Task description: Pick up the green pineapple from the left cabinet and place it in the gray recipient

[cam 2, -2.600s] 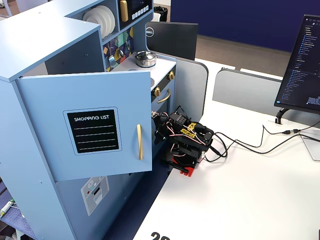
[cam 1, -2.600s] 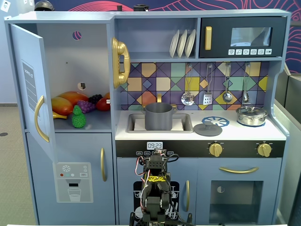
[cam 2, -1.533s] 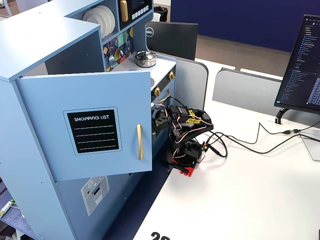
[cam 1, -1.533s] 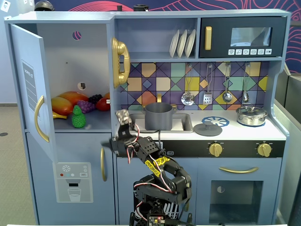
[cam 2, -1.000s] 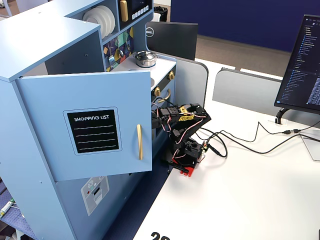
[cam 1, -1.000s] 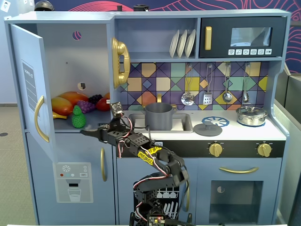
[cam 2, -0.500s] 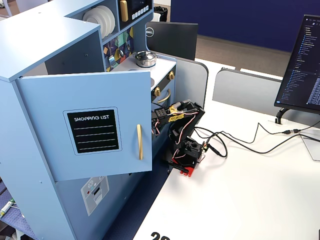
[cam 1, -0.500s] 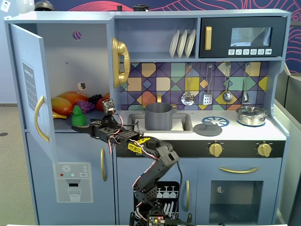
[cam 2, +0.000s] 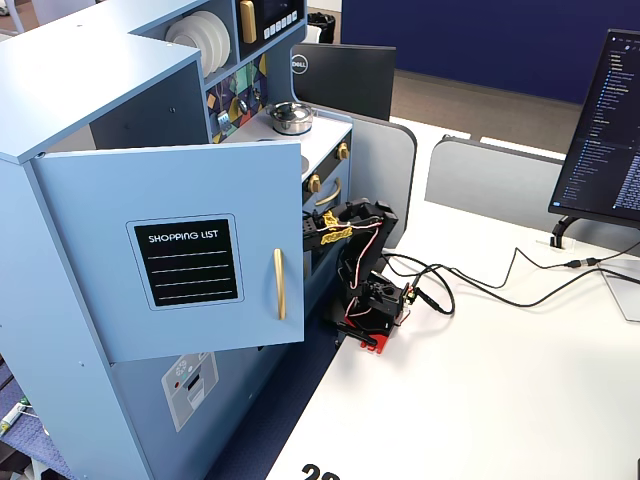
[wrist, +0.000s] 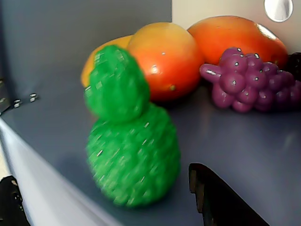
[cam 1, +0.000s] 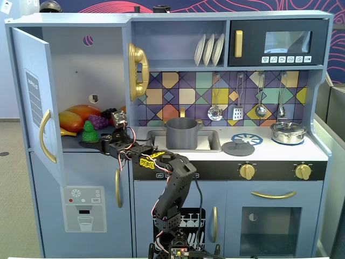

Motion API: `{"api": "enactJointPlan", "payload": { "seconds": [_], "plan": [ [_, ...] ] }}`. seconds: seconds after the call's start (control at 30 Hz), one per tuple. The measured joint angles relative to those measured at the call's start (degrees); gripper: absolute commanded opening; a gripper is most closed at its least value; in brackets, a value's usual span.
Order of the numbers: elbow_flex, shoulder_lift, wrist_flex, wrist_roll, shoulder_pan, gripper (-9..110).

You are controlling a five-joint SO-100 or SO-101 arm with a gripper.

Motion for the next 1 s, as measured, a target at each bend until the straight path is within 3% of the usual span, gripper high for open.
{"api": "enactJointPlan", "payload": {
  "seconds": [0.37, 0.47, 0.57, 1.0],
  "plan": [
    [-10.63, -11.51, 0.0, -1.23, -0.62, 35],
    [-13.45, -14.5, -0.7, -1.23, -0.62, 22],
    [-15.38, -16.0, -0.97, -1.23, -0.7, 0],
    [-18.28, -11.43, -0.53, -1.58, -7.82, 0]
  ]
}}
